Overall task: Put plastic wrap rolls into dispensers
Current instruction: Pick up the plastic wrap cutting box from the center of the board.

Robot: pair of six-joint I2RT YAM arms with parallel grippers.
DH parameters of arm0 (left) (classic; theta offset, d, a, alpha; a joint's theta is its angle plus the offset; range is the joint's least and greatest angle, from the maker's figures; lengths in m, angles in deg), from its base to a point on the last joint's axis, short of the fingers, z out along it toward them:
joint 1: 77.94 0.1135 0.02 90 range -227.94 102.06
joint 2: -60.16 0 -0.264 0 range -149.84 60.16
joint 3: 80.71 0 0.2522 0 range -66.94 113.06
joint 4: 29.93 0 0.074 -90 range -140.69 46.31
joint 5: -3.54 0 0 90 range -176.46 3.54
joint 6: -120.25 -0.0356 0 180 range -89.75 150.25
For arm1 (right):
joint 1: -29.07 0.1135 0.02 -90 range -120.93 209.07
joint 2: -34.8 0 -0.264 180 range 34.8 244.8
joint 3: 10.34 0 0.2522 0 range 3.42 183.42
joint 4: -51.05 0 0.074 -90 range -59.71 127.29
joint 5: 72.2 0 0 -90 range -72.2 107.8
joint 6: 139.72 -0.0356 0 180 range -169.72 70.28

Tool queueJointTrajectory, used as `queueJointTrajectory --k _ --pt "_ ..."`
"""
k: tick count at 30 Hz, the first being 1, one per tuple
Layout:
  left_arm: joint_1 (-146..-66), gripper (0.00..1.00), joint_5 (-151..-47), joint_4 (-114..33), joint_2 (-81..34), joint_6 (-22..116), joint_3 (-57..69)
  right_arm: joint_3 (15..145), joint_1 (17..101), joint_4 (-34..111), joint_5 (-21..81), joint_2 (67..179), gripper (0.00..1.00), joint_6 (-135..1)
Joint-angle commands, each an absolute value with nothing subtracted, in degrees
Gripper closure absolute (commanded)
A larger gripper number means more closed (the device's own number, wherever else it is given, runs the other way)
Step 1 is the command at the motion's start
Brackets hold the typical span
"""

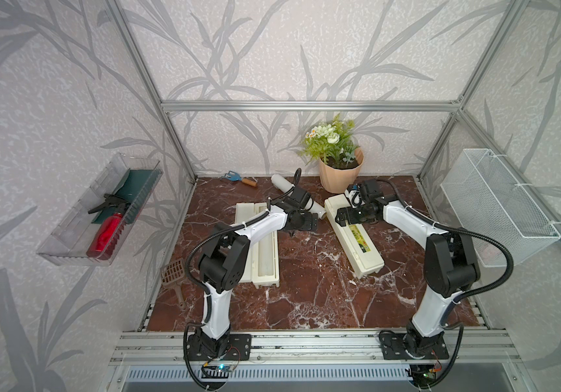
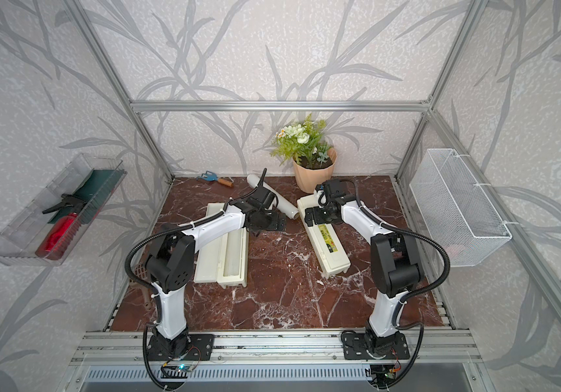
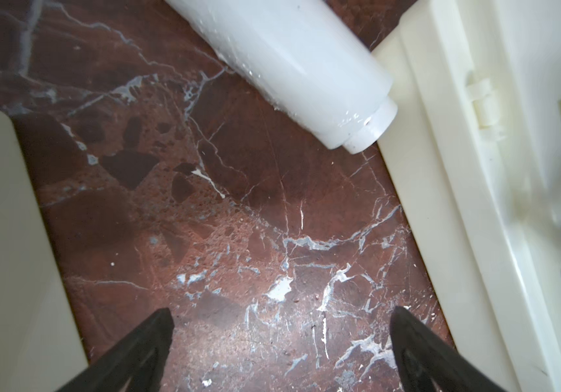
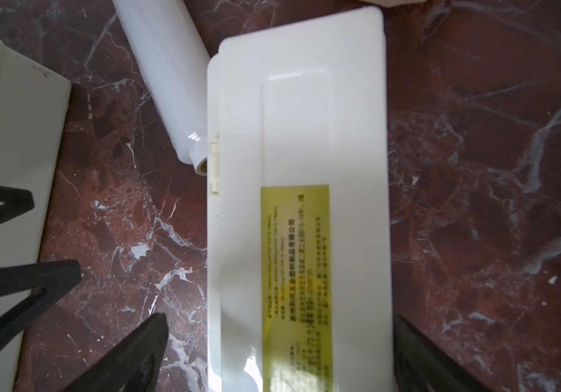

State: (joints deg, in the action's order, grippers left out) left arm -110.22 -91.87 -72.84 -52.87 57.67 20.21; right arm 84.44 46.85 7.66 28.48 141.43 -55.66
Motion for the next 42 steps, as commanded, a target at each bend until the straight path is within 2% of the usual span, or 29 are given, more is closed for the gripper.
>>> queueJointTrajectory --k 1,10,15,23,25,30,35,39,42 --pt "-109.27 0.01 -90.66 -73.14 -51.65 55.88 19.67 87.12 48.21 2.28 23.93 146.26 0.01 -54.66" --pt "-107.66 0.01 -92.06 -72.70 -52.17 55.45 19.63 91.37 50.78 -0.05 19.30 152.10 0.01 -51.91" --pt "-107.48 0.01 -93.62 -70.84 -51.80 51.78 19.95 91.06 50.78 1.70 18.86 151.35 0.01 -50.77" --pt "-106.12 0.01 -95.62 -67.07 -49.02 36.27 22.19 84.58 48.60 6.62 24.90 138.52 0.18 -42.02" --pt "-105.01 0.01 -103.13 -63.65 -47.70 31.13 21.02 82.98 47.10 6.62 28.16 134.58 0.20 -38.78" --pt "-103.69 0.00 -124.55 -57.66 -45.50 15.05 17.92 75.72 44.02 10.67 44.60 125.11 0.21 -27.65" --pt "-102.97 0.01 -136.76 -56.09 -44.17 2.58 16.79 71.19 41.71 11.89 59.41 120.94 0.21 -22.34" --pt "-102.11 0.00 -144.13 -56.70 -43.38 -3.08 16.78 70.02 41.55 9.30 67.25 120.43 0.28 -15.31" --pt "-102.05 0.00 -147.46 -57.59 -43.22 -4.51 16.73 66.89 41.55 11.94 69.66 119.21 0.27 -12.24"
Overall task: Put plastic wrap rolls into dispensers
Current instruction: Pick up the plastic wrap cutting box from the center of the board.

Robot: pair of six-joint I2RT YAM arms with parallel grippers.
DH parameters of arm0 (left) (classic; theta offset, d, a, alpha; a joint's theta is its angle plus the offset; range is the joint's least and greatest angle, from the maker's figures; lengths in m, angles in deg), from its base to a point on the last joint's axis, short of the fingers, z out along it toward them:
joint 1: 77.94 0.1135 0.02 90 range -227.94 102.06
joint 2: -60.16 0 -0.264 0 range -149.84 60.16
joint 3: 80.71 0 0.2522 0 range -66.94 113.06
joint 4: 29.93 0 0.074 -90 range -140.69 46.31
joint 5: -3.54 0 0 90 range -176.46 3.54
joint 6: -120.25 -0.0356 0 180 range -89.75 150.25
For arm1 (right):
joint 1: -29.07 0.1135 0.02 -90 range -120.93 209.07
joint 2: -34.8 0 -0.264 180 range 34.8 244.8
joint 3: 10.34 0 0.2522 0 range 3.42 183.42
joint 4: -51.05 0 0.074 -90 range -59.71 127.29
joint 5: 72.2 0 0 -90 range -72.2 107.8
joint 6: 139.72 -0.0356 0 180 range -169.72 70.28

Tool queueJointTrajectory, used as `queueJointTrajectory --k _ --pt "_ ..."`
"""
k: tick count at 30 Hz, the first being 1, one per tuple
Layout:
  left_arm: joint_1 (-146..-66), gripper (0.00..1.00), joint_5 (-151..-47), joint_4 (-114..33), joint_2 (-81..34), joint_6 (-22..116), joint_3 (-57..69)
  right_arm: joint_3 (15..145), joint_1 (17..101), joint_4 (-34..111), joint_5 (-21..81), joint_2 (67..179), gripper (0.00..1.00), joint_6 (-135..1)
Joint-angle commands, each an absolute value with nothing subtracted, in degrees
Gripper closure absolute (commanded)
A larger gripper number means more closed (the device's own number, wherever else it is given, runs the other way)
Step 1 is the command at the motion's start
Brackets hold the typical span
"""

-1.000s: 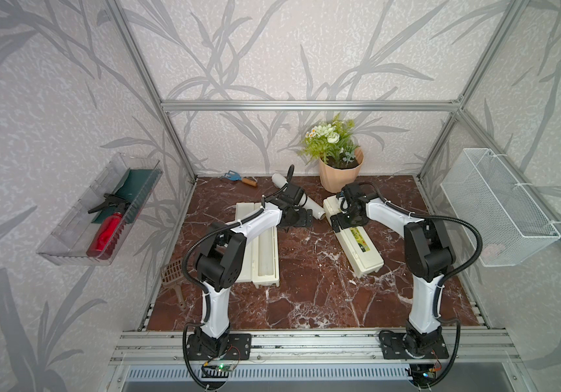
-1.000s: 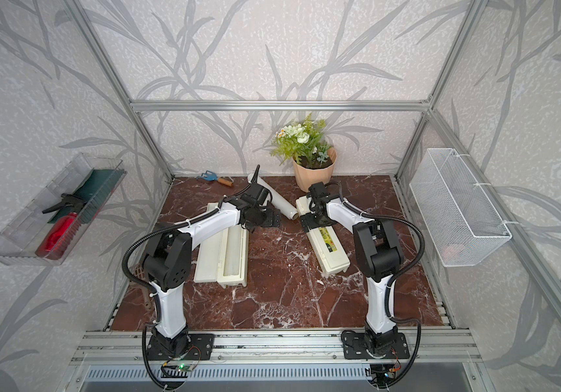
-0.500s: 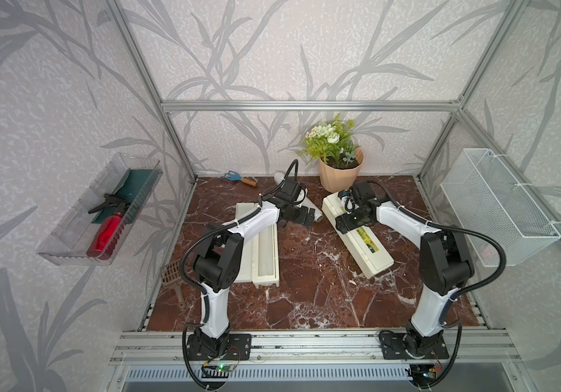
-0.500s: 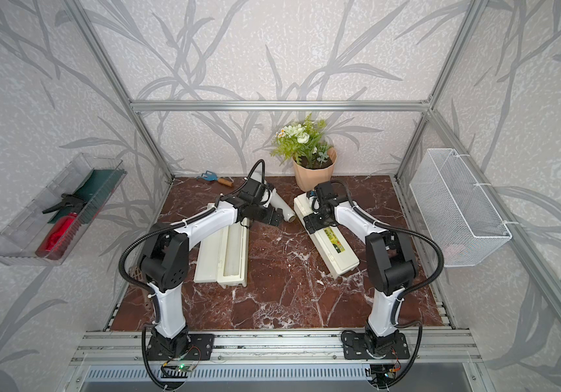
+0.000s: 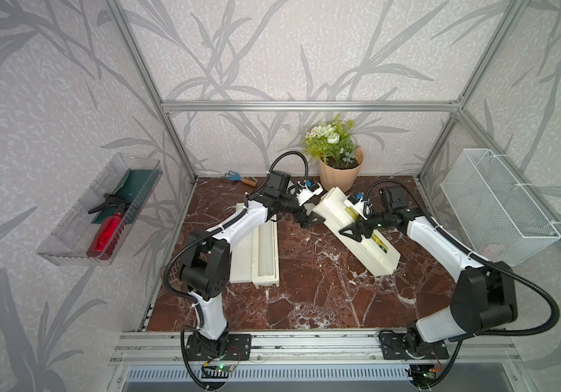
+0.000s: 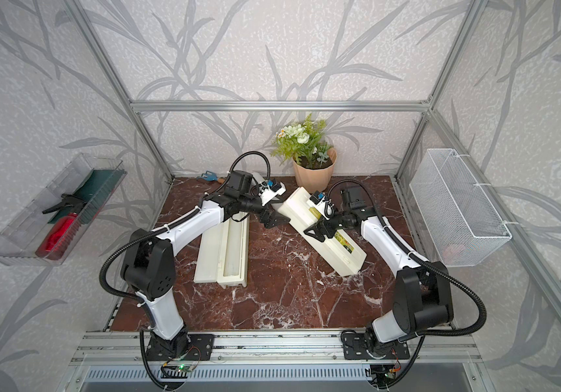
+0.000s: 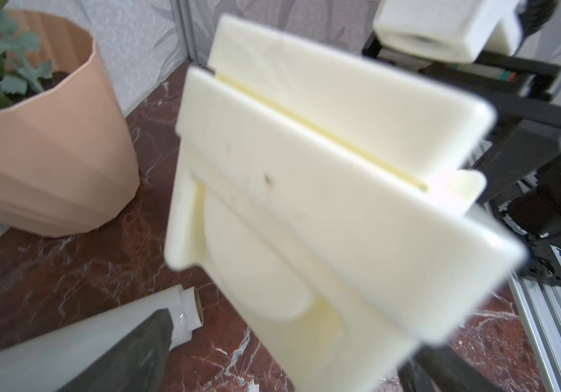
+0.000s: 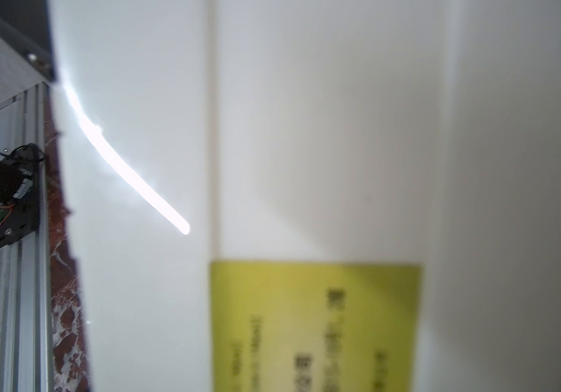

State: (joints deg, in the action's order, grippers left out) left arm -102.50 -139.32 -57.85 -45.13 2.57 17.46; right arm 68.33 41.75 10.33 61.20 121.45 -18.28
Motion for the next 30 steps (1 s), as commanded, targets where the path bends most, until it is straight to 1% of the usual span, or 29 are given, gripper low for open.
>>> queueJointTrajectory --k 1,3,5,7,8,11,16,21,23,25,26,28,30 --pt "-102.03 0.01 -149.21 -57.87 -43.04 -4.70 16.50 66.30 41.46 12.62 69.78 118.77 0.26 -11.97" --pt "-102.01 0.01 -151.67 -56.60 -42.48 -4.16 15.26 66.42 41.46 10.90 71.88 118.47 0.23 -7.99" --pt "-102.06 0.01 -153.60 -55.86 -41.99 -3.07 14.16 66.68 41.41 8.62 73.43 118.30 0.23 -2.42" --pt "-102.11 0.01 -154.60 -57.93 -41.75 -3.86 13.77 67.21 41.39 8.24 73.33 118.37 0.23 -1.00" --pt "-102.19 0.00 -154.87 -58.60 -41.53 -4.32 13.25 67.84 41.44 7.52 73.77 118.75 0.23 0.17" --pt "-102.58 0.01 -154.65 -58.46 -40.00 -4.69 11.48 70.14 41.63 1.69 75.59 120.41 0.29 7.70" --pt "-104.24 0.01 -153.35 -60.53 -38.02 -7.36 10.28 71.35 42.48 0.61 75.57 121.61 0.31 8.97" --pt "-104.74 0.01 -152.86 -53.71 -35.80 -4.28 7.07 72.63 43.65 -1.78 74.37 122.81 0.31 10.63" --pt "-104.72 0.02 -153.23 -53.09 -35.46 -3.85 6.54 72.82 43.90 -1.70 74.19 122.89 0.29 9.70" --pt "-104.73 0.06 -153.58 -53.80 -35.62 -4.26 6.53 72.73 43.92 -0.04 74.76 122.65 0.27 7.13" --pt "-104.74 0.10 -153.73 -54.53 -35.80 -4.83 6.61 72.52 43.92 1.09 74.76 122.44 0.23 5.73" --pt "-104.69 0.19 -154.67 -56.87 -36.39 -6.42 7.34 72.48 44.26 2.72 74.04 121.93 0.12 3.06" --pt "-104.81 0.31 -155.77 -59.38 -37.00 -8.25 8.34 72.70 44.53 3.10 74.29 121.48 0.02 1.96"
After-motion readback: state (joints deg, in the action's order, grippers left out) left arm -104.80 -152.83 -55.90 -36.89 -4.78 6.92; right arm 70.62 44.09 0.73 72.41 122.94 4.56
